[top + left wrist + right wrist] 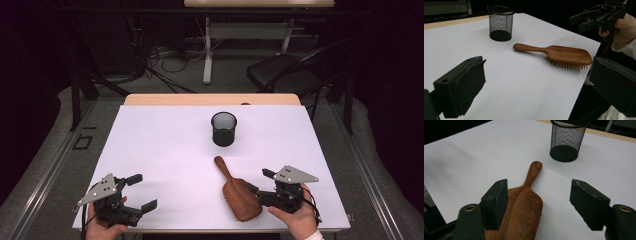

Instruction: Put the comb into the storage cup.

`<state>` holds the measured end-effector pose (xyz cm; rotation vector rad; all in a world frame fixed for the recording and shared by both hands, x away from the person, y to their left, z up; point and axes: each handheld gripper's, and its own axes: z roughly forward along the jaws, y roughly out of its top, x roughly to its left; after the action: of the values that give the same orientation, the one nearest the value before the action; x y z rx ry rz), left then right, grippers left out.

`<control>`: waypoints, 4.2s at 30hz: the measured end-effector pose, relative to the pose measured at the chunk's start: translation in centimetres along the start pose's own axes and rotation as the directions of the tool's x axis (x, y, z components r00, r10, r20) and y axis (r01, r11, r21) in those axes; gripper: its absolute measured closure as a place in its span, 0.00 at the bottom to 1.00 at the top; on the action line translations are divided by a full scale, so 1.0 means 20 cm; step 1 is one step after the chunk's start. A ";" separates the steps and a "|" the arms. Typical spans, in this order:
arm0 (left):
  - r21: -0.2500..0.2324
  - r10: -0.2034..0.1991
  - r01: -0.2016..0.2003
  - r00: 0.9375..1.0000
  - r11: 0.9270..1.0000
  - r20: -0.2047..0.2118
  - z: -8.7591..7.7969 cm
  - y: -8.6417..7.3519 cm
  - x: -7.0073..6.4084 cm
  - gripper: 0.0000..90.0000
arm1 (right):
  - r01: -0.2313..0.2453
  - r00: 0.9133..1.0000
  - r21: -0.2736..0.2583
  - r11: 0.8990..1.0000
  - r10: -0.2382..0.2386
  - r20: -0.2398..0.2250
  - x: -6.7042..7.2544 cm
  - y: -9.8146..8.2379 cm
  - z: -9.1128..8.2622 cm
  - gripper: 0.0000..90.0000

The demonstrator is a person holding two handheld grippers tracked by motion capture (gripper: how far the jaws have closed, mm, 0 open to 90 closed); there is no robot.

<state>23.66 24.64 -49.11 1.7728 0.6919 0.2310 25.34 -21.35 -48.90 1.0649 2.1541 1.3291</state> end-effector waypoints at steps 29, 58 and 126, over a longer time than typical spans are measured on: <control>0.037 -0.040 0.043 0.996 0.998 -0.081 0.04 -0.02 0.03 0.01 | -0.042 0.999 0.197 0.979 0.039 0.016 -0.02 0.18 0.39 0.68; 0.032 -0.064 0.066 0.995 0.997 -0.075 0.04 -0.04 0.05 0.01 | 0.039 0.996 0.347 0.937 -0.011 -0.084 0.03 0.19 0.73 1.00; 0.042 -0.059 0.063 0.995 0.997 -0.080 0.05 -0.04 0.04 0.02 | -0.079 0.997 0.443 0.893 0.062 0.054 -0.22 -0.05 0.39 1.00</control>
<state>24.55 24.42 -50.39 1.7898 0.8117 0.2463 32.99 -20.51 -53.83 1.3341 2.4778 0.8438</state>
